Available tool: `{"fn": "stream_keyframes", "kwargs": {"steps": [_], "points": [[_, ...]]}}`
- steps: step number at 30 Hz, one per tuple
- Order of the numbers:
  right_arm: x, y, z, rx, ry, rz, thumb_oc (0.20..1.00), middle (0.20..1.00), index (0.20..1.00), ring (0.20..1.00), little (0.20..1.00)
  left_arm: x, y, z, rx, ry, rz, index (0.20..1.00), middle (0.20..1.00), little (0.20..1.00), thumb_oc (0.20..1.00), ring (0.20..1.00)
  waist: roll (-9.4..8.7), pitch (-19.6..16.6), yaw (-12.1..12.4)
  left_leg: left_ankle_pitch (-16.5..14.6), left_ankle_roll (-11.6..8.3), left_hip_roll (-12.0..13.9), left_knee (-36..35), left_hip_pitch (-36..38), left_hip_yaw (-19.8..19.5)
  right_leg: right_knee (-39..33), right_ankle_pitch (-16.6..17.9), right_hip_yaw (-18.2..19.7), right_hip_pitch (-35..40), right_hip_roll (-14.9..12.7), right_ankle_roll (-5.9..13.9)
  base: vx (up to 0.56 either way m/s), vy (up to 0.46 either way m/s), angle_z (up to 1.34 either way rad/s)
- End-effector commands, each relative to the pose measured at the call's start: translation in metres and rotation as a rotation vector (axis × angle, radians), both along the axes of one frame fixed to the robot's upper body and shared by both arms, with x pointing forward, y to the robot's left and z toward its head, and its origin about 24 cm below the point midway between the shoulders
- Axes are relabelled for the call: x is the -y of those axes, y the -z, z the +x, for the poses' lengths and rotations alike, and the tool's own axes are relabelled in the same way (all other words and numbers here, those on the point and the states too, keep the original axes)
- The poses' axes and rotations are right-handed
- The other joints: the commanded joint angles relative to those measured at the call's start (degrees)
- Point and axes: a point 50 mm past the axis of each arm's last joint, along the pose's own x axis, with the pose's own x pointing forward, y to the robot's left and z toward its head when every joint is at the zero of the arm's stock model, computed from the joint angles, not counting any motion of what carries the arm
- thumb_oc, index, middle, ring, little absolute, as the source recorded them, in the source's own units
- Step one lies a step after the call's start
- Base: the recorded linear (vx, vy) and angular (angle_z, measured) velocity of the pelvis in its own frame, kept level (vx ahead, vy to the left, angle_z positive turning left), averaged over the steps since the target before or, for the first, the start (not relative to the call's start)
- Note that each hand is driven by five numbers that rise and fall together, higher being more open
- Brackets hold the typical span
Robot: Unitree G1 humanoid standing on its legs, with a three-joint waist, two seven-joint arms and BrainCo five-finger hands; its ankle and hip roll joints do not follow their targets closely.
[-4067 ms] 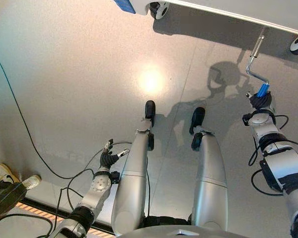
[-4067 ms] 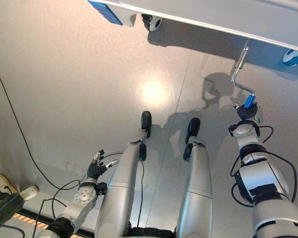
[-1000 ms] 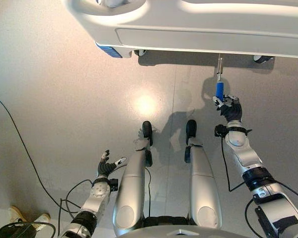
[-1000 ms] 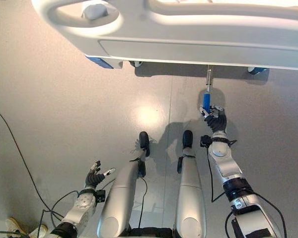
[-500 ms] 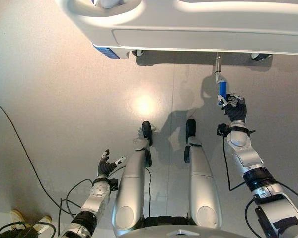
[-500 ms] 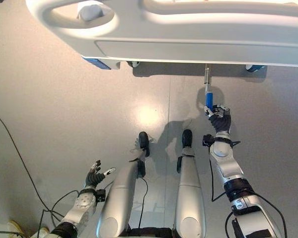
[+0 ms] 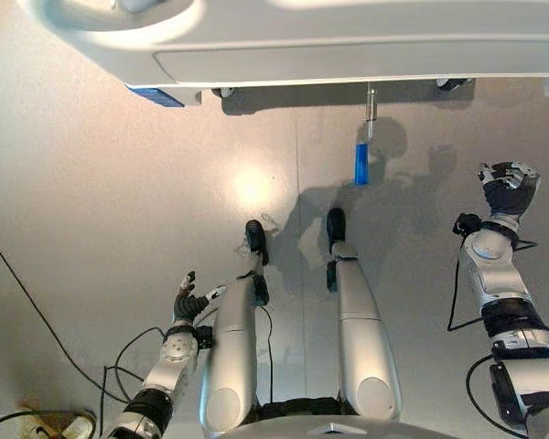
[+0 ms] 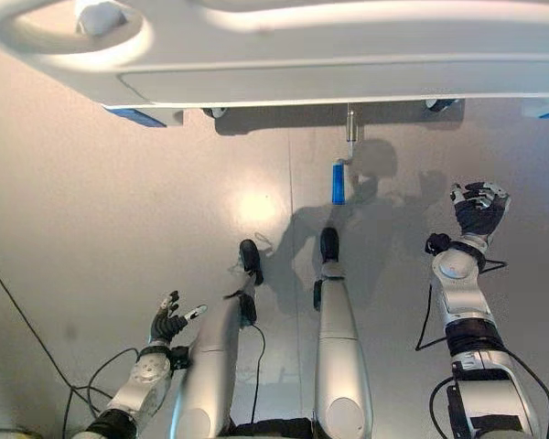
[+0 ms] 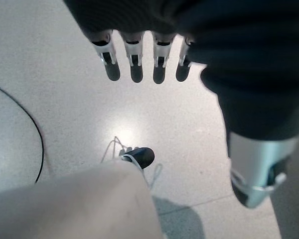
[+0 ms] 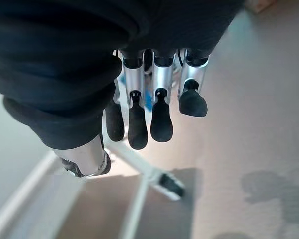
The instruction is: Raise the hospital bed
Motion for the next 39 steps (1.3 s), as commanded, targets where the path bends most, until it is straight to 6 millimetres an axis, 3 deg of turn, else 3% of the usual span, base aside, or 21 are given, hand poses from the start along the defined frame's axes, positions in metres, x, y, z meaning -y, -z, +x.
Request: {"fn": "stream_keyframes", "kwargs": {"steps": [1, 5, 6, 7, 8, 9, 11, 15, 16, 18, 19, 20, 21, 22, 24, 26, 29, 30, 33, 39], "points": [[0.020, -0.026, -0.006, 0.039, 0.047, -0.117, 0.200, 0.200, 0.200, 0.200, 0.200, 0.002, 0.020, -0.035, -0.088, -0.028, -0.004, 1.000, 1.000, 1.000, 1.000, 1.000, 1.88, -1.3, 0.5, -1.1, -4.54, 1.6, 5.1, -0.2, -4.0, 2.1, 0.9, 0.1, -0.2, 0.1, 2.76, 0.00, -0.028, -0.03], [0.022, -0.024, -0.003, 0.002, 0.048, -0.135, 0.200, 0.200, 0.200, 0.200, 0.200, 0.004, 0.018, -0.031, -0.071, -0.028, -0.013, 1.000, 1.000, 1.000, 1.000, 1.000, 1.79, -1.3, 0.5, -0.6, -4.74, 2.0, 4.9, -1.0, -4.2, 2.5, 0.7, 0.1, -1.1, 0.5, 2.55, 0.00, -0.055, -0.04], [0.018, -0.015, -0.002, -0.009, 0.026, -0.098, 0.200, 0.200, 0.200, 0.200, 0.200, 0.008, 0.019, -0.029, -0.077, -0.022, -0.021, 1.000, 1.000, 1.000, 1.000, 1.000, 1.77, -1.3, 0.5, 0.1, -4.93, 2.0, 4.3, -0.8, -4.4, 2.4, 0.7, -0.1, -0.9, 0.6, 2.43, -0.01, -0.055, -0.01], [0.018, -0.015, -0.002, -0.009, 0.026, -0.098, 0.316, 0.316, 0.316, 0.316, 0.316, 0.008, 0.019, -0.029, -0.078, -0.022, -0.021, 1.000, 1.000, 1.000, 1.000, 1.000, 1.78, -1.3, 0.5, 0.1, -4.93, 2.0, 4.3, -0.8, -4.4, 2.3, 0.7, -0.1, -0.9, 0.6, 2.42, -0.01, -0.055, 0.02], [0.018, -0.015, -0.002, -0.009, 0.026, -0.098, 0.715, 0.715, 0.715, 0.715, 0.715, 0.008, 0.019, -0.029, -0.078, -0.022, -0.021, 1.000, 1.000, 1.000, 1.000, 1.000, 1.78, -1.3, 0.5, 0.1, -4.93, 2.0, 4.2, -0.8, -4.4, 2.3, 0.7, -0.1, -0.9, 0.6, 2.42, 0.00, -0.016, 0.04], [0.017, -0.005, -0.003, -0.036, 0.019, -0.073, 1.000, 1.000, 1.000, 1.000, 1.000, 0.010, 0.020, -0.028, -0.083, -0.019, -0.024, 1.000, 1.000, 1.000, 1.000, 1.000, 1.85, -1.3, 0.5, 0.2, -4.96, 2.0, 3.8, 0.0, -4.6, 2.1, 0.7, -0.3, -0.2, 0.7, 2.40, 0.00, -0.021, 0.04], [0.015, 0.012, -0.005, -0.084, 0.008, -0.027, 1.000, 1.000, 1.000, 1.000, 1.000, 0.010, 0.022, -0.026, -0.094, -0.022, -0.026, 1.000, 1.000, 1.000, 1.000, 1.000, 1.84, -1.3, 0.5, 0.5, -5.04, 2.1, 2.7, 1.9, -4.7, 1.6, 0.8, -0.6, 1.3, 0.8, 2.42, 0.00, -0.013, 0.02], [0.019, 0.067, -0.022, -0.273, 0.025, 0.115, 1.000, 1.000, 1.000, 1.000, 1.000, 0.009, 0.025, -0.022, -0.122, -0.006, -0.018, 1.000, 1.000, 1.000, 1.000, 1.000, 1.69, -1.3, 0.4, 0.9, -5.31, 2.1, -0.4, 8.9, -5.1, -1.2, 1.4, -1.6, 8.8, 0.5, 2.84, 0.01, 0.001, 0.01], [0.024, 0.096, -0.037, -0.385, 0.059, 0.196, 1.000, 1.000, 1.000, 1.000, 1.000, 0.009, 0.026, -0.019, -0.138, 0.017, -0.011, 1.000, 1.000, 1.000, 1.000, 1.000, 1.63, -1.3, 0.5, 0.9, -5.37, 2.0, -1.9, 13.3, -5.4, -2.9, 1.7, -2.2, 13.6, 0.2, 3.15, 0.06, 0.007, 0.10], [0.025, 0.105, -0.043, -0.423, 0.067, 0.223, 1.000, 1.000, 1.000, 1.000, 1.000, 0.007, 0.025, -0.017, -0.137, 0.020, -0.005, 1.000, 1.000, 1.000, 1.000, 1.000, 1.63, -1.3, 0.6, 1.3, -5.37, 2.0, -2.8, 15.1, -5.6, -4.1, 2.3, -2.5, 15.7, 0.1, 3.26, 0.05, 0.007, 0.10], [0.026, 0.131, -0.064, -0.524, 0.089, 0.286, 1.000, 1.000, 1.000, 1.000, 1.000, 0.004, 0.029, -0.019, -0.164, 0.022, 0.009, 1.000, 1.000, 1.000, 1.000, 1.000, 1.32, -1.3, 0.6, 0.9, -5.45, 1.9, -4.8, 20.1, -5.8, -6.3, 2.4, -3.2, 21.1, -0.3, 3.58, 0.04, 0.006, 0.03], [0.026, 0.131, -0.063, -0.521, 0.089, 0.286, 1.000, 1.000, 1.000, 1.000, 1.000, 0.004, 0.028, -0.018, -0.162, 0.022, 0.009, 1.000, 1.000, 1.000, 1.000, 1.000, 1.35, -1.3, 0.6, 1.3, -5.45, 1.9, -5.0, 19.9, -5.9, -6.6, 2.8, -3.2, 21.0, -0.3, 3.57, 0.09, 0.012, 0.04], [0.023, 0.149, -0.076, -0.595, 0.092, 0.337, 1.000, 1.000, 1.000, 1.000, 1.000, 0.002, 0.030, -0.018, -0.184, 0.038, 0.025, 1.000, 1.000, 1.000, 1.000, 1.000, 1.06, -1.3, 0.6, 1.1, -5.45, 1.8, -6.2, 23.7, -5.9, -8.6, 3.1, -3.8, 25.1, -0.5, 3.78, 0.04, 0.007, 0.03], [0.023, 0.150, -0.077, -0.597, 0.092, 0.337, 1.000, 1.000, 1.000, 1.000, 1.000, 0.002, 0.031, -0.019, -0.186, 0.038, 0.025, 1.000, 1.000, 1.000, 1.000, 1.000, 1.06, -1.3, 0.6, 1.2, -5.45, 1.8, -6.4, 24.0, -5.9, -8.9, 3.2, -3.9, 25.5, -0.5, 3.79, 0.05, 0.012, 0.02], [0.016, 0.175, -0.100, -0.713, 0.101, 0.401, 1.000, 1.000, 1.000, 1.000, 1.000, 0.002, 0.032, -0.019, -0.206, 0.078, 0.044, 1.000, 1.000, 1.000, 1.000, 1.000, 0.54, -1.3, 0.8, 1.0, -5.48, 1.9, -8.4, 30.3, -5.8, -12.9, 4.1, -4.6, 32.4, -0.7, 4.12, 0.05, 0.014, 0.04], [0.014, 0.183, -0.108, -0.753, 0.103, 0.418, 1.000, 1.000, 1.000, 1.000, 1.000, 0.001, 0.033, -0.020, -0.217, 0.093, 0.057, 1.000, 1.000, 1.000, 1.000, 1.000, 0.37, -1.3, 0.9, 0.9, -5.46, 1.9, -9.3, 32.3, -5.8, -14.5, 4.7, -4.8, 34.7, -0.8, 4.21, 0.03, 0.008, 0.07], [0.005, 0.208, -0.140, -0.876, 0.129, 0.490, 1.000, 1.000, 1.000, 1.000, 1.000, 0.000, 0.040, -0.030, -0.274, 0.149, 0.109, 1.000, 1.000, 1.000, 1.000, 1.000, -0.15, -6.9, 1.3, 0.9, -5.24, 2.1, -12.3, 36.0, -5.3, -19.7, 6.4, -5.0, 38.9, -1.0, 4.78, 0.05, 0.000, -0.04], [0.005, 0.208, -0.140, -0.877, 0.129, 0.490, 1.000, 1.000, 1.000, 1.000, 1.000, 0.000, 0.041, -0.030, -0.275, 0.150, 0.110, 1.000, 1.000, 1.000, 1.000, 1.000, -0.16, -6.9, 1.4, 0.9, -5.24, 2.1, -12.5, 36.1, -5.2, -19.8, 6.4, -5.0, 39.1, -1.0, 4.79, 0.07, -0.003, -0.02], [-0.008, 0.227, -0.165, -0.961, 0.127, 0.545, 1.000, 1.000, 1.000, 1.000, 1.000, -0.005, 0.047, -0.041, -0.326, 0.179, 0.142, 1.000, 1.000, 1.000, 1.000, 1.000, -1.00, -11.8, 1.7, 1.0, -5.05, 2.7, -14.6, 39.3, -4.9, -21.8, 6.6, -5.4, 42.4, -1.0, 4.93, 0.02, -0.003, -0.04], [-0.031, 0.242, -0.179, -1.048, 0.031, 0.546, 1.000, 1.000, 1.000, 1.000, 1.000, -0.014, 0.051, -0.054, -0.366, 0.173, 0.163, 1.000, 1.000, 1.000, 1.000, 1.000, -2.64, -18.1, 1.9, 1.0, -4.85, 2.9, -17.1, 42.8, -4.8, -23.5, 6.5, -6.0, 45.7, -0.9, 5.50, 0.01, -0.003, 0.01]]}}
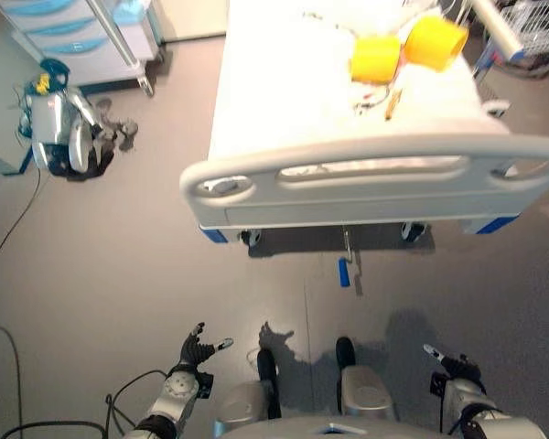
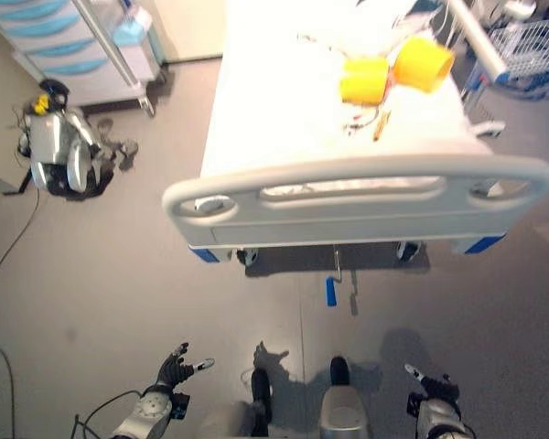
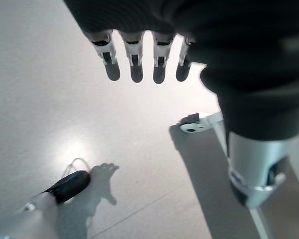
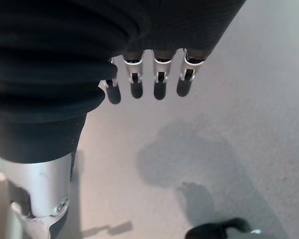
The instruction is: Raise the hospital bed
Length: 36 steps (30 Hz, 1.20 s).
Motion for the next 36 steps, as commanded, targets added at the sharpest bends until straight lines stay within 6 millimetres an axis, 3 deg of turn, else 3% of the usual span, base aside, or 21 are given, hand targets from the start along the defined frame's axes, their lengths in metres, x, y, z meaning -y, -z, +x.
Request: {"fn": "stream_keyframes", "kwargs": {"steps": [1, 5, 10, 15, 24, 36], "points": [[-0.007, -0.002, 0.015, 0.002, -0.092, -0.001, 1.000, 1.000, 1.000, 1.000, 1.000, -0.011, -0.010, 0.017, 0.051, 0.045, 0.047, 1.000, 1.000, 1.000, 1.000, 1.000, -4.07, -1.0, 1.6, -1.3, -2.54, 0.4, 4.2, -2.6, -3.5, 3.2, 2.5, -0.2, -3.0, -3.7, 5.70, 0.00, 0.000, 0.00], [-0.031, 0.012, 0.000, -0.084, -0.272, 0.038, 1.000, 1.000, 1.000, 1.000, 1.000, -0.012, -0.006, 0.008, 0.021, 0.051, 0.048, 1.000, 1.000, 1.000, 1.000, 1.000, -5.34, -4.2, 2.1, -1.4, -2.45, 0.4, 2.8, -0.2, -3.7, 2.6, 2.1, -0.9, -0.4, -3.5, 5.64, 0.00, 0.001, 0.01], [-0.045, 0.020, -0.018, -0.106, -0.261, 0.107, 1.000, 1.000, 1.000, 1.000, 1.000, -0.009, -0.003, 0.005, 0.008, 0.035, 0.039, 1.000, 1.000, 1.000, 1.000, 1.000, -5.95, -5.9, 2.0, -1.3, -2.21, 0.4, 2.6, 0.3, -4.3, 2.7, 2.0, -1.2, 0.3, -3.4, 5.59, 0.00, 0.016, 0.09], [-0.056, 0.024, -0.022, -0.103, -0.295, 0.139, 1.000, 1.000, 1.000, 1.000, 1.000, -0.006, 0.002, -0.002, -0.019, 0.034, 0.036, 1.000, 1.000, 1.000, 1.000, 1.000, -6.05, -6.8, 2.2, -1.8, -1.91, 0.1, 2.3, 1.5, -4.4, 2.8, 1.6, -1.7, 1.7, -3.4, 5.59, 0.01, 0.041, 0.03], [-0.064, 0.024, -0.017, -0.079, -0.320, 0.156, 1.000, 1.000, 1.000, 1.000, 1.000, -0.003, 0.008, -0.012, -0.072, 0.027, 0.038, 1.000, 1.000, 1.000, 1.000, 1.000, -6.02, -7.8, 2.2, -2.3, -1.47, -0.3, 2.0, 2.2, -4.6, 3.0, 1.3, -1.6, 2.3, -3.5, 5.61, 0.00, 0.031, 0.01], [-0.065, 0.022, -0.011, -0.059, -0.356, 0.143, 1.000, 1.000, 1.000, 1.000, 1.000, 0.001, 0.006, -0.006, -0.049, 0.048, 0.026, 1.000, 1.000, 1.000, 1.000, 1.000, -6.29, -8.2, 2.2, -2.7, -1.28, -0.5, 1.9, 2.6, -4.8, 2.9, 1.3, -1.9, 2.8, -3.9, 5.77, 0.01, 0.009, 0.03]]}}
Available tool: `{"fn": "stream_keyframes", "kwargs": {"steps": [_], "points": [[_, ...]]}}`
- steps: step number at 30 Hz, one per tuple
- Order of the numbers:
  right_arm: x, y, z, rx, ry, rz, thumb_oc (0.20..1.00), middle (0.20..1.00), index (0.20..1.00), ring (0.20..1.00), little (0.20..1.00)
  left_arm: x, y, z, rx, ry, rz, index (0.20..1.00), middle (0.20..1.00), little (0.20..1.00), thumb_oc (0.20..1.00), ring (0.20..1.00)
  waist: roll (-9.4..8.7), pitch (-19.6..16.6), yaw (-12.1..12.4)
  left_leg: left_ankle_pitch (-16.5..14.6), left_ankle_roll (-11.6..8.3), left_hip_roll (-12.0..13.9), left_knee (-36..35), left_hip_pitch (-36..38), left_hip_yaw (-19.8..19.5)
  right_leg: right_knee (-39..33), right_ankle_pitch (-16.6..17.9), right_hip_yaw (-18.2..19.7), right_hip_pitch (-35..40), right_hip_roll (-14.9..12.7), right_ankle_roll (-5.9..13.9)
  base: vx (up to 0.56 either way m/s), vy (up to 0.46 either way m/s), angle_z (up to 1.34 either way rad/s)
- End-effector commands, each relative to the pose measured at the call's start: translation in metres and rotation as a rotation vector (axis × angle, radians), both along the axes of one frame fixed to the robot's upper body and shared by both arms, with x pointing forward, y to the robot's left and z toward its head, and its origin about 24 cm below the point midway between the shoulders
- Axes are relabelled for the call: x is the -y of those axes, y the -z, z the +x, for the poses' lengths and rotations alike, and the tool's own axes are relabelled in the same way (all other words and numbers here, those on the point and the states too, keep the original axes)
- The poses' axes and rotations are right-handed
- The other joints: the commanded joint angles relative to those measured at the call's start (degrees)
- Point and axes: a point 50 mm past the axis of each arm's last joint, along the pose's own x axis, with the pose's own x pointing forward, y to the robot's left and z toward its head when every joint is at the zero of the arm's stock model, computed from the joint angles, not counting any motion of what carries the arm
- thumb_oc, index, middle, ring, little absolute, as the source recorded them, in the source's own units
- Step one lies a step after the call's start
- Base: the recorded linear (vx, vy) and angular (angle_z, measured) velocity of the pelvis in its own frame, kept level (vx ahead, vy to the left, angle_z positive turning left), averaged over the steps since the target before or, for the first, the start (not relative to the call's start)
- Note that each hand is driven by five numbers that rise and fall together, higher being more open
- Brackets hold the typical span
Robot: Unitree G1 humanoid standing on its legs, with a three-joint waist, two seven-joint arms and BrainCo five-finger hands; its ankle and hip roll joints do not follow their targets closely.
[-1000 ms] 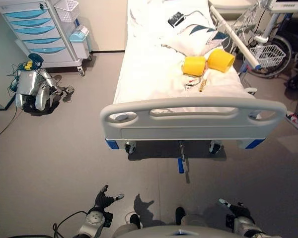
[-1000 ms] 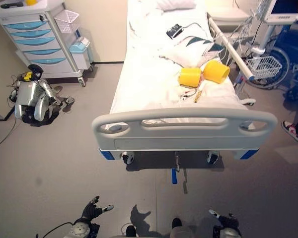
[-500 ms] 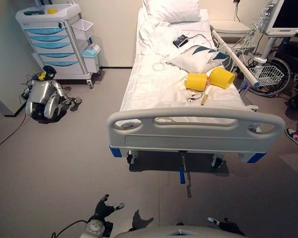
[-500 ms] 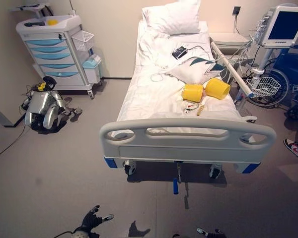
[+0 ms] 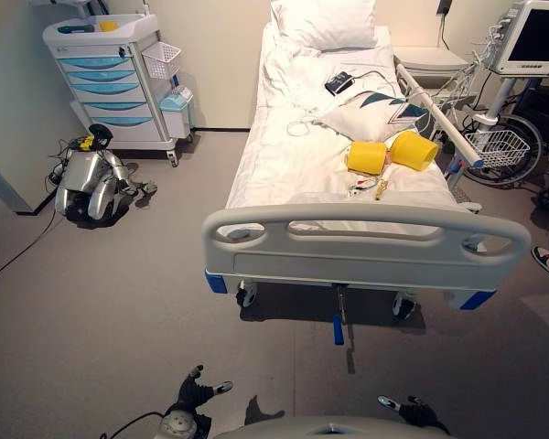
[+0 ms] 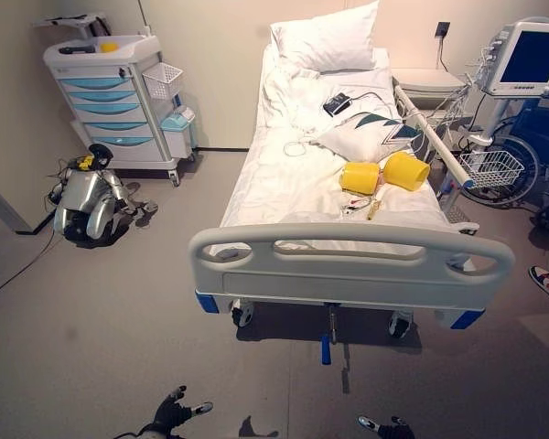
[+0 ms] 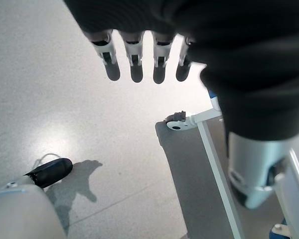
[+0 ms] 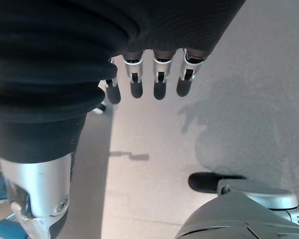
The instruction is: Raise the hospital bed
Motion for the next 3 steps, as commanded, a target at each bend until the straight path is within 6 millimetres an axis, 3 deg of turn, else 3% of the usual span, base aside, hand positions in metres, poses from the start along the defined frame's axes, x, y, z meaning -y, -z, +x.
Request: {"fn": "stream_keyframes", "kwargs": {"steps": [1, 3], "points": [[-0.0058, -0.0062, 0.0299, 0.102, -0.040, 0.001, 1.000, 1.000, 1.000, 1.000, 1.000, -0.0062, -0.0111, 0.0322, 0.095, 0.015, 0.020, 1.000, 1.000, 1.000, 1.000, 1.000, -3.16, 1.7, 0.6, -2.2, -0.81, -1.1, 3.1, -0.4, -2.3, 4.5, 1.9, 0.7, -1.8, -4.5, 6.25, 0.00, 0.000, 0.00], [-0.0058, -0.0061, 0.0297, 0.101, -0.041, 0.001, 1.000, 1.000, 1.000, 1.000, 1.000, -0.0067, -0.0114, 0.0323, 0.098, 0.008, 0.018, 1.000, 1.000, 1.000, 1.000, 1.000, -3.20, 1.7, 0.7, -2.3, -0.80, -1.1, 3.1, -0.4, -2.3, 4.4, 1.9, 0.6, -1.8, -4.5, 6.25, 0.00, 0.000, 0.00]]}}
